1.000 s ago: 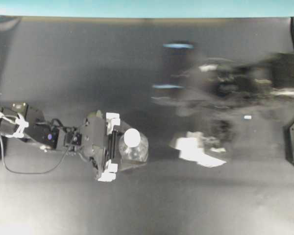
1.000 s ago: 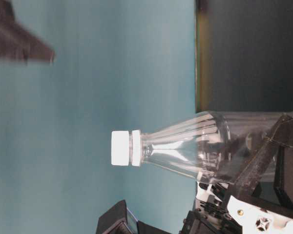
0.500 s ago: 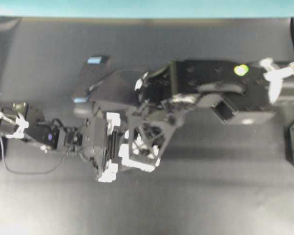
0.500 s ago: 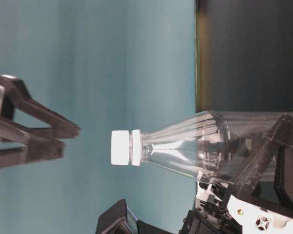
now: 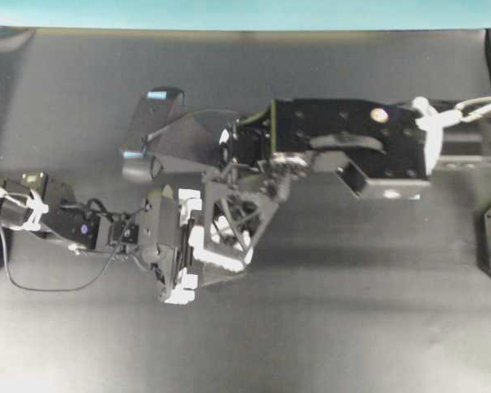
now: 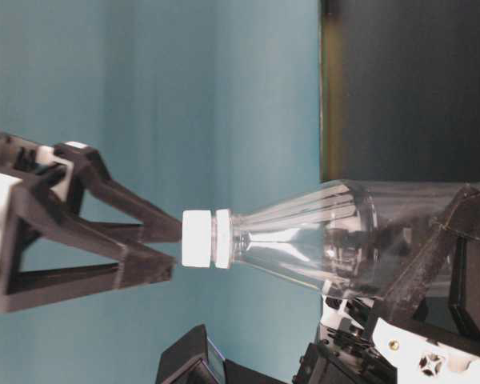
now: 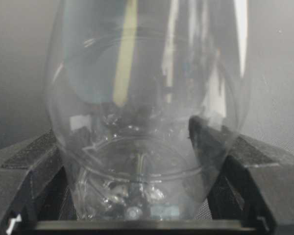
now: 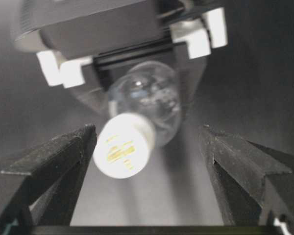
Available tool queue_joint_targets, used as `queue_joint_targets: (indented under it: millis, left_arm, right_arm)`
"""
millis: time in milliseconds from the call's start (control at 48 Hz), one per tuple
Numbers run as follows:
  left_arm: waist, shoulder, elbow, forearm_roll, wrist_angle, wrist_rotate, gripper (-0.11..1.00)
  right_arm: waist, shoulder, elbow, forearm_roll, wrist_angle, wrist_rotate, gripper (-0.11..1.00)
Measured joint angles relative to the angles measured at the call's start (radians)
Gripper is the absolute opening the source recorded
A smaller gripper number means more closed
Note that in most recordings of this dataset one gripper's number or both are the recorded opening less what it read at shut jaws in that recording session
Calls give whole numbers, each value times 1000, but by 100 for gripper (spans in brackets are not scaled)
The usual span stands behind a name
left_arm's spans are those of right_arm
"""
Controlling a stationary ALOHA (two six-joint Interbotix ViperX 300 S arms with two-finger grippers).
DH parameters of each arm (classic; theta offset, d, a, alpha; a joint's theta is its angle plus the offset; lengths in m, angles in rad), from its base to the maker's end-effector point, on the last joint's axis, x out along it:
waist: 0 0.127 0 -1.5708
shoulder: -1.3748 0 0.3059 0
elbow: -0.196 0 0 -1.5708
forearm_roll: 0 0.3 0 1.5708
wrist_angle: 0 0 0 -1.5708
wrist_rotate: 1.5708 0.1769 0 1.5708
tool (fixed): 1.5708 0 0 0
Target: Open the bottle cap by holding the bottle with the left arm and twisting the cap with the right arm.
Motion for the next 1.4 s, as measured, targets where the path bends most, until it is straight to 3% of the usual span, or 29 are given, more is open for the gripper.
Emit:
queue_joint_targets:
  millis: [167, 354, 604, 687, 833, 937, 1146, 1396]
  left_arm:
    - [2, 2, 0, 2, 0, 0, 80]
    - [2, 0, -2, 0, 0, 0, 80]
    - [0, 0, -2, 0, 0, 2, 80]
    - [2, 0, -2, 2, 0, 2, 80]
    - [2, 2, -3, 0, 3, 2, 80]
    - [2, 0, -3, 0, 3, 2, 80]
    - [2, 0, -3, 0, 3, 2, 80]
    - [2, 0, -8, 0, 3, 2, 80]
  right_arm:
    - [12, -2, 20, 9, -2, 0, 79]
    - [12, 5, 26, 52, 5, -2, 78]
    - [11, 5, 26, 58, 0, -3, 75]
    - [12, 5, 26, 58, 0, -6, 68]
    - [12, 5, 26, 60, -2, -20, 37]
    - [14, 5, 26, 60, -3, -46, 37]
    - [15, 9, 15, 60, 23, -141, 37]
    - [17, 28, -25, 60, 107, -394, 37]
